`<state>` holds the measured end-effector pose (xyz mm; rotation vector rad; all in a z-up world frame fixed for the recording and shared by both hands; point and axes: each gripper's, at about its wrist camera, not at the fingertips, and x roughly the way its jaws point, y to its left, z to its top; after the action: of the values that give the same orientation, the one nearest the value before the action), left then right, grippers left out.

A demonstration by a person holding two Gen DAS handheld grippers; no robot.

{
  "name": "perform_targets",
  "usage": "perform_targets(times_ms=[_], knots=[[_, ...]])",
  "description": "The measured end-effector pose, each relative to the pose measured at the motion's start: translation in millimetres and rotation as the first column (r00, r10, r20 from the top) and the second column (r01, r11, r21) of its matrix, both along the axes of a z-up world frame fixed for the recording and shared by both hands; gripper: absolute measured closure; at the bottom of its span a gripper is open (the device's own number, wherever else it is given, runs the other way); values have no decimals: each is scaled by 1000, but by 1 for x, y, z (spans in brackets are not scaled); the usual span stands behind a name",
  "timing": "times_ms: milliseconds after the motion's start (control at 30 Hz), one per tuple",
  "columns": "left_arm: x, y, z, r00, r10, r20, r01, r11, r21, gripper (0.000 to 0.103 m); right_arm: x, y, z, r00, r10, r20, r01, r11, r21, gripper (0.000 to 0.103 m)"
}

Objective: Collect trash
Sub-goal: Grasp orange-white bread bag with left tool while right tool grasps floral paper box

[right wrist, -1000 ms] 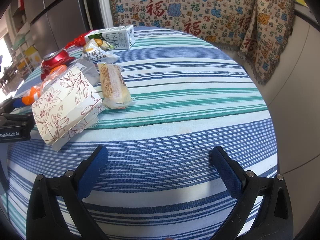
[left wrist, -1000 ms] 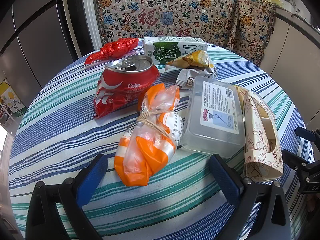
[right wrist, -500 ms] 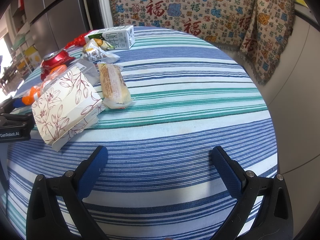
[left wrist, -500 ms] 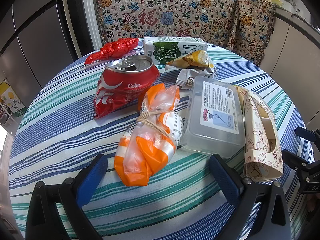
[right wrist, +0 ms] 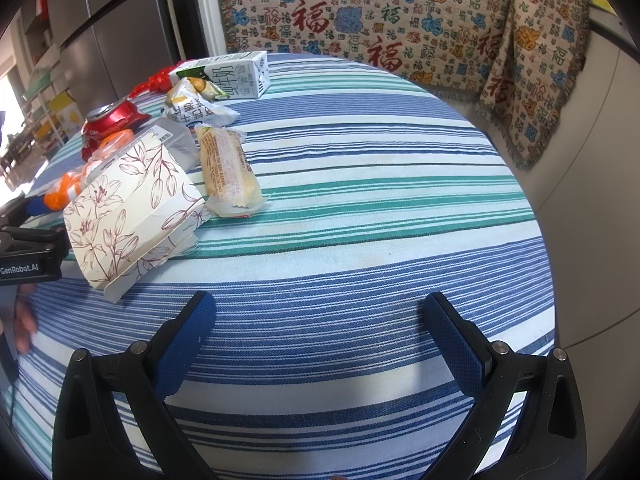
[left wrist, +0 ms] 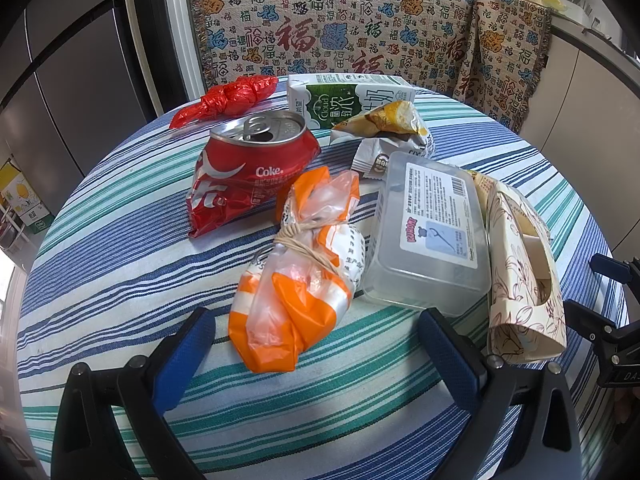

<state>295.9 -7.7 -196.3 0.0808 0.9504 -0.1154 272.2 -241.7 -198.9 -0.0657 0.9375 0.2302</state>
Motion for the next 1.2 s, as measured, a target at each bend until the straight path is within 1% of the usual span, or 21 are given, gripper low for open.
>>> perform_targets(times_ms=[33, 100, 167, 300, 367, 467, 600, 667, 700, 733, 800, 900, 967, 1033, 1067, 1100, 1200], knots=[[-2, 0, 0, 1000, -14, -7, 14, 1000, 3, 0, 0, 0, 0, 1000, 0, 0, 0, 1000, 0, 0], [-5, 2, 1, 995, -91, -48, 92, 996, 5, 0, 0, 0, 0, 1000, -1, 0, 1, 1000, 0, 0], [-12, 10, 2, 990, -127, -55, 127, 992, -5, 0, 0, 0, 0, 1000, -1, 0, 1, 1000, -1, 0], [-24, 33, 10, 990, -143, -16, 141, 988, -57, 0, 0, 0, 0, 1000, 0, 0, 0, 1000, -1, 0], [-22, 39, 17, 990, -142, 20, 143, 988, -59, 0, 0, 0, 0, 1000, -1, 0, 1, 1000, -1, 0], [-10, 36, 29, 982, -182, 55, 186, 979, -78, 0, 0, 0, 0, 1000, 0, 0, 0, 1000, -1, 0], [5, 27, 35, 966, -246, 76, 252, 965, -75, 3, 0, 0, 0, 1000, 0, 0, 0, 1000, -1, 0], [10, 21, 33, 959, -279, 57, 283, 956, -78, 27, 0, 0, 0, 1000, 0, 0, 0, 1000, -1, 0], [12, 19, 30, 957, -287, 38, 289, 954, -74, 49, 0, 0, 0, 1000, 0, 0, 0, 1000, -1, 0], [11, 19, 29, 958, -285, 37, 287, 956, -68, 58, 0, 0, 0, 1000, 0, 0, 0, 1000, -1, 0], [6, 23, 29, 963, -267, 43, 270, 958, -95, 59, 0, 1, 0, 1000, 1, 0, -1, 1000, 1, 0], [-11, 33, 32, 979, -199, 46, 203, 970, -137, 59, 2, 2, 0, 1000, 13, 1, -13, 1000, 12, 0], [-30, 39, 34, 989, -141, 39, 146, 977, -155, 59, 0, 0, 2, 1000, 31, 5, -31, 998, 46, 0], [-54, 41, 34, 996, -90, 25, 92, 985, -147, 59, -4, -3, 4, 999, 45, 2, -45, 995, 87, 2], [-64, 40, 35, 996, -78, 31, 82, 987, -137, 59, -8, -4, 7, 999, 48, -7, -47, 992, 120, 2], [-72, 40, 35, 997, -71, 41, 76, 988, -131, 58, -11, -5, 11, 998, 54, -16, -51, 983, 175, 3], [-87, 39, 35, 997, -50, 66, 58, 990, -129, 56, -15, -2, 23, 997, 57, -44, -38, 936, 350, 3]])
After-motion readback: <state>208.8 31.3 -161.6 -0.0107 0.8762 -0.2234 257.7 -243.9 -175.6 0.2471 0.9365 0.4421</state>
